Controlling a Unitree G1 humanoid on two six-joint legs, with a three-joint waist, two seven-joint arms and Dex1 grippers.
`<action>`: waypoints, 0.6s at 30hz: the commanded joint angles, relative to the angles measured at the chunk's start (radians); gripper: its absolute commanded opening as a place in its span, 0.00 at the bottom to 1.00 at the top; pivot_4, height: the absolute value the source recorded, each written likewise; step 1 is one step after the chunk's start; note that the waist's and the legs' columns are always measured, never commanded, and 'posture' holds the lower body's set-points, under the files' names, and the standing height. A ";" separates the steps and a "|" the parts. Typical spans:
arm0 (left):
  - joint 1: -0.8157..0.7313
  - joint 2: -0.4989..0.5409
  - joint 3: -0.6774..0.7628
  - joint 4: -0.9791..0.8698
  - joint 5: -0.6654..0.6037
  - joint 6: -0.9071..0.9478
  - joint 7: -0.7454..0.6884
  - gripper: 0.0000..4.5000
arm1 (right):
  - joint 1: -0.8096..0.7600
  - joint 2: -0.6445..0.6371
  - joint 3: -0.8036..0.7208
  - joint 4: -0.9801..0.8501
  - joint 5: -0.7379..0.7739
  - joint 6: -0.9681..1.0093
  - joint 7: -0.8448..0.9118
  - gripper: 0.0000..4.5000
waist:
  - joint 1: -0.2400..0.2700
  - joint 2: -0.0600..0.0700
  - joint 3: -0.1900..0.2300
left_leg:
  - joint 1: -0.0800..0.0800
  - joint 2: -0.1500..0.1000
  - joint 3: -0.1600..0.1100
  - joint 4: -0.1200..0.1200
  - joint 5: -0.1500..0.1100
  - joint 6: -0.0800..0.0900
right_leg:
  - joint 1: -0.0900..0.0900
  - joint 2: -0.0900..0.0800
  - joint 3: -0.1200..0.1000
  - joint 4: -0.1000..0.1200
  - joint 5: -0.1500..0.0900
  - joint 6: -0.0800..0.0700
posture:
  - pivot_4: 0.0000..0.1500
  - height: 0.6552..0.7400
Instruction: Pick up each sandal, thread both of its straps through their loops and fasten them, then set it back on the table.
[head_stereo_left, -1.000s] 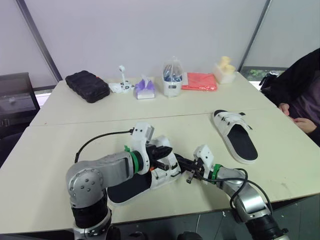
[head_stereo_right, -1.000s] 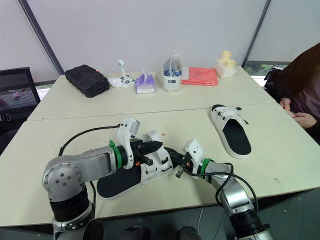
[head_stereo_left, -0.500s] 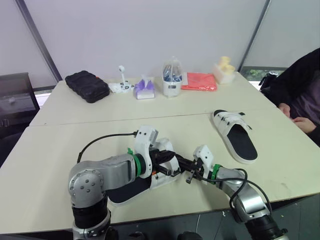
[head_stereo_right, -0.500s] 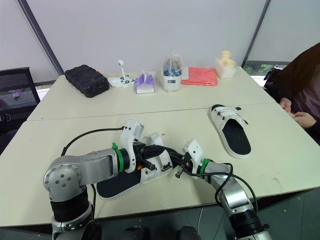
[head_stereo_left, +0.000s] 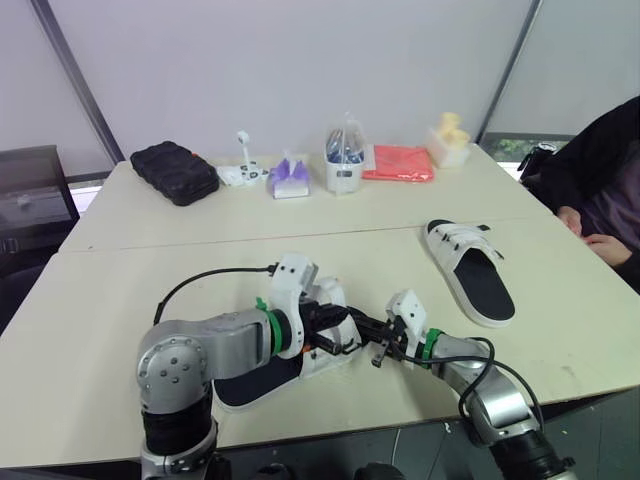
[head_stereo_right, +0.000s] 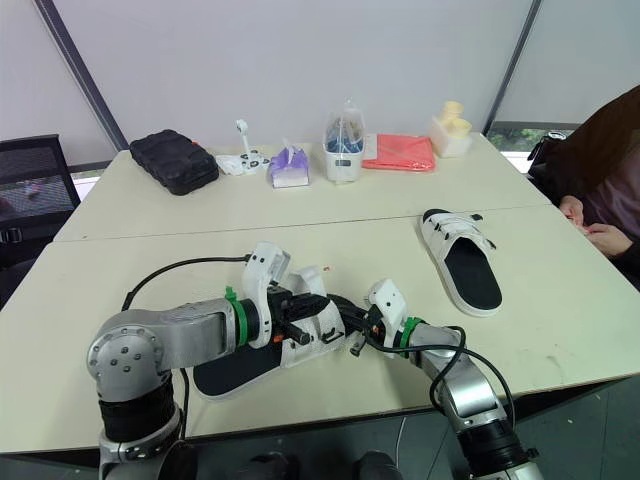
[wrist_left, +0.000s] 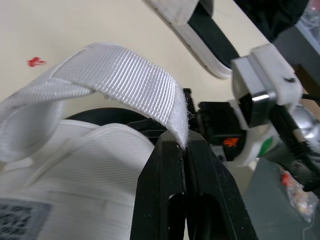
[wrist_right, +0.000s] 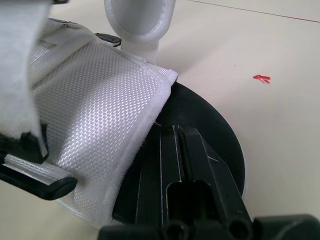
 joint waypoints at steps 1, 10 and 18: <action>-0.016 -0.010 -0.008 -0.002 -0.012 0.008 -0.003 0.01 | 0.045 0.011 0.087 0.034 -0.023 0.058 0.022 0.00 | 0.000 0.000 0.000 | 0.000 0.000 0.000 0.000 0.000 0.000 | 0.000 0.000 0.000 0.000 0.000 0.000 | 1.00 1.00; -0.030 -0.033 0.019 -0.002 -0.003 0.008 0.003 0.01 | 0.044 0.013 0.086 0.036 -0.023 0.060 0.020 0.00 | 0.000 0.000 0.000 | 0.000 0.000 0.000 0.000 0.000 0.000 | 0.000 0.000 0.000 0.000 0.000 0.000 | 1.00 1.00; -0.021 -0.011 0.014 0.007 -0.018 0.008 0.003 0.01 | 0.042 0.018 0.087 0.039 -0.025 0.059 0.019 0.00 | -0.001 0.000 0.000 | 0.000 0.000 0.000 0.000 0.000 0.000 | 0.000 0.000 0.000 0.000 0.000 0.000 | 1.00 1.00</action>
